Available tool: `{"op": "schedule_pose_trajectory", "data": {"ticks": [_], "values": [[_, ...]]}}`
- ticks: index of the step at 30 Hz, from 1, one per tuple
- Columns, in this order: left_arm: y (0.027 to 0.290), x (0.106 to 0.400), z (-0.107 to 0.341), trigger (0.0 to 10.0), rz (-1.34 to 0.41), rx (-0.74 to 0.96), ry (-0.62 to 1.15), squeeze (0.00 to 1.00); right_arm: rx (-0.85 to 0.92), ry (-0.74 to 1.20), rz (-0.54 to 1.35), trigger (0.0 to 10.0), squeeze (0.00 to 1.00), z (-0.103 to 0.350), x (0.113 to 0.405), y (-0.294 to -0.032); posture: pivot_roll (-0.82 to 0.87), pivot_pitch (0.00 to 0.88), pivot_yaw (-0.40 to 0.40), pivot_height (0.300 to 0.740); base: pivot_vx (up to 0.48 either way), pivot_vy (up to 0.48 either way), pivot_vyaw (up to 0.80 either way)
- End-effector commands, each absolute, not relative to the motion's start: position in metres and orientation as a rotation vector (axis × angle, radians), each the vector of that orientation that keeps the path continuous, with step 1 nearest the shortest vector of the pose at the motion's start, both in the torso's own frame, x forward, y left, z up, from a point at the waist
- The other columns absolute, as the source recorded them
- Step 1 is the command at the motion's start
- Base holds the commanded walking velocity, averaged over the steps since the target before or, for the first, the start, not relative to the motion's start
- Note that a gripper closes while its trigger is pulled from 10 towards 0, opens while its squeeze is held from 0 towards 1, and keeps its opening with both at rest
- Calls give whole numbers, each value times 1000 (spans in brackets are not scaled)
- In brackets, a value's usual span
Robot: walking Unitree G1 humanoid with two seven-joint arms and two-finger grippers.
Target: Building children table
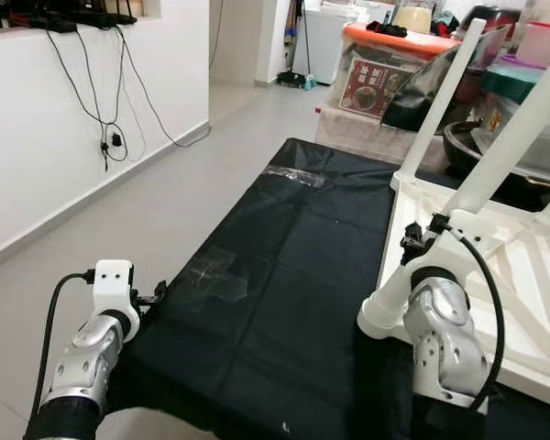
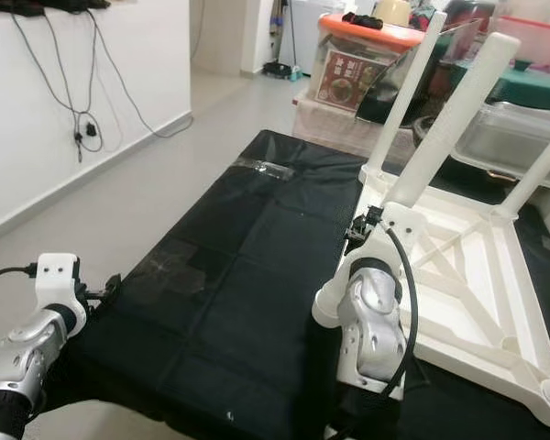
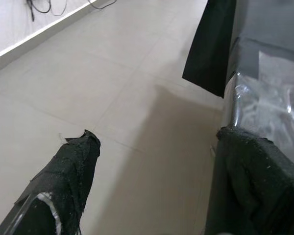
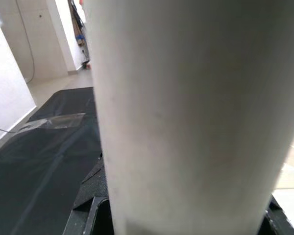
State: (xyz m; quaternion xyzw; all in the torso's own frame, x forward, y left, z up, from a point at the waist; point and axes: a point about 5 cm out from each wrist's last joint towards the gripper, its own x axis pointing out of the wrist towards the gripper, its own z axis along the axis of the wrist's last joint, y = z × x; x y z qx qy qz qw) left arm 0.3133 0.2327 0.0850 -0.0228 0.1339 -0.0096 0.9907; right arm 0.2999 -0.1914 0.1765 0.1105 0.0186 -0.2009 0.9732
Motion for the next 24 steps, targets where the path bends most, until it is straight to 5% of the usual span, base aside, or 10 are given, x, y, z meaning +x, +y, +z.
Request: {"op": "schedule_pose_trajectory", "data": {"ticks": [1, 7, 10, 24], "values": [[227, 311, 77, 10000, -30, -48, 305, 0, 232, 189, -493, 0, 0, 143, 292, -201, 114, 0, -104, 740, 0, 0, 0], [226, 313, 77, 10000, -32, -50, 302, 0, 197, 138, -463, 0, 0, 156, 298, -198, 109, 0, -106, 740, 0, 0, 0], [226, 313, 76, 10000, -30, -51, 304, 0, 213, 80, -284, 0, 0, 170, 306, -182, 110, 0, -105, 740, 0, 0, 0], [228, 311, 75, 10000, -23, -54, 307, 0, 645, 73, -213, 0, 0, 152, 295, -168, 108, 0, -96, 740, 0, 0, 0]]}}
